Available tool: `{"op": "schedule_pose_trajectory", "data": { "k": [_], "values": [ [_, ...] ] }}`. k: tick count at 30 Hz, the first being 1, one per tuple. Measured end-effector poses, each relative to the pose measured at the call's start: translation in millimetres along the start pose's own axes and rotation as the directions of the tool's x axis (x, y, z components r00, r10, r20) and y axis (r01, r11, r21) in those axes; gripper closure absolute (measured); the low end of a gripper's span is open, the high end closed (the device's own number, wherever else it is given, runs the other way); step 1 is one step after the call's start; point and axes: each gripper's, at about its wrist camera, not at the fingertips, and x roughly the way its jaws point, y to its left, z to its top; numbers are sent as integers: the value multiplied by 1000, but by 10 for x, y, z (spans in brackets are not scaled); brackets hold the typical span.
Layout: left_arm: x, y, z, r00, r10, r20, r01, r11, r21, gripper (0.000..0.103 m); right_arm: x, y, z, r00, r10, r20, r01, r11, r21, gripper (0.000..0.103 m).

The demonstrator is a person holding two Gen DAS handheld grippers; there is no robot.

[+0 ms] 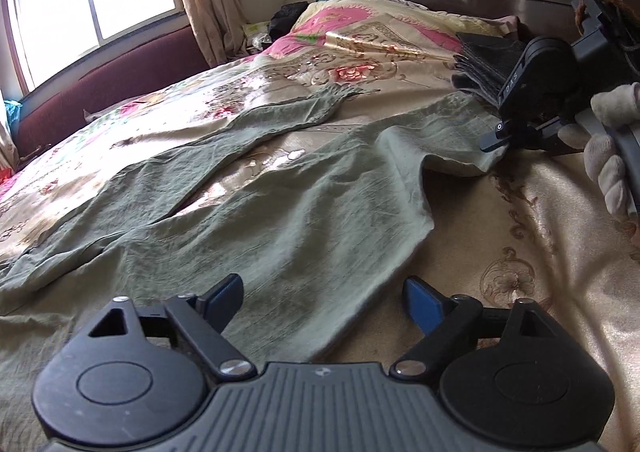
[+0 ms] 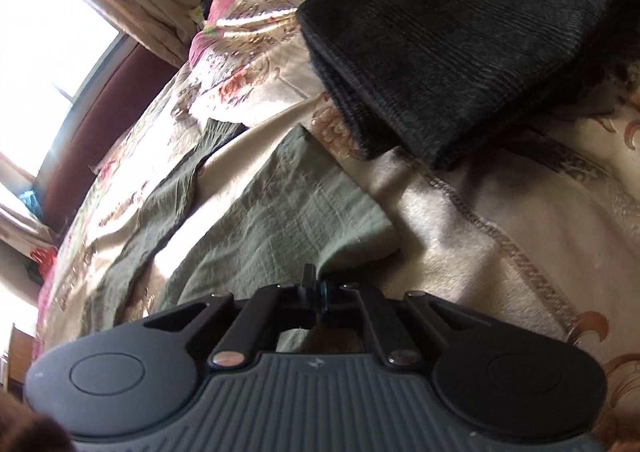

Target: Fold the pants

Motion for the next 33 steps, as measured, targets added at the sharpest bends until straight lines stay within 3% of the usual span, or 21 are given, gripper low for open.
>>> {"op": "schedule_pose_trajectory", "data": {
  "k": [1,3,4,6,8,10,14,16,18,19,21,24,26,27,29,33],
  "values": [
    [18,-3,30,999,-37,-10,37,999,-10,31,-64,-38,52,1000,-5,21,5,1000,-4,101],
    [53,-20,92,994,-104,-31,103,994,-28,52,-223,-86,133,998,-12,67,14,999,-30,101],
    [64,-43,121,993,-116,-38,115,993,-27,57,-309,-115,180,997,-6,78,9,999,-39,102],
    [79,-129,174,991,-127,-41,127,992,0,58,-447,-158,245,996,-27,85,32,997,-63,102],
    [109,-191,192,987,-151,-55,151,988,5,58,-439,-129,255,989,-106,99,120,982,-147,101],
    [100,-219,198,986,-150,-66,151,989,9,56,-322,-58,220,982,-183,48,189,947,-259,99],
    [-160,-77,134,986,-145,-85,145,989,-13,42,-533,73,91,975,-181,127,213,923,-321,93],
    [-383,113,-17,992,-97,-78,95,995,-24,39,-740,164,-35,956,-195,219,267,889,-372,81],
    [-593,370,-204,995,-36,-88,32,998,-54,36,-884,303,-211,927,-228,297,344,831,-438,77],
    [-691,518,-304,995,-2,-99,-5,997,-74,36,-954,394,-323,926,-207,316,344,807,-480,77],
    [-898,858,-529,989,87,-123,-101,988,-116,36,-1031,595,-554,944,-127,303,288,766,-574,77],
    [-1189,1350,-847,964,216,-156,-241,957,-162,36,-1044,986,-1035,984,1,177,128,685,-717,75],
    [-1367,1692,-1072,947,269,-177,-302,933,-197,30,-936,1292,-1434,996,86,5,-49,607,-793,77],
    [-1444,1822,-1162,942,280,-186,-316,926,-209,26,-901,1428,-1627,992,112,-61,-114,564,-818,77],
    [-1583,1985,-1320,921,330,-208,-366,915,-167,26,-835,1743,-2135,966,160,-202,-252,420,-872,77],
    [-1838,2188,-1529,901,387,-195,-414,903,-119,24,-814,2233,-2998,904,215,-370,-399,110,-910,74]
  ]
}}
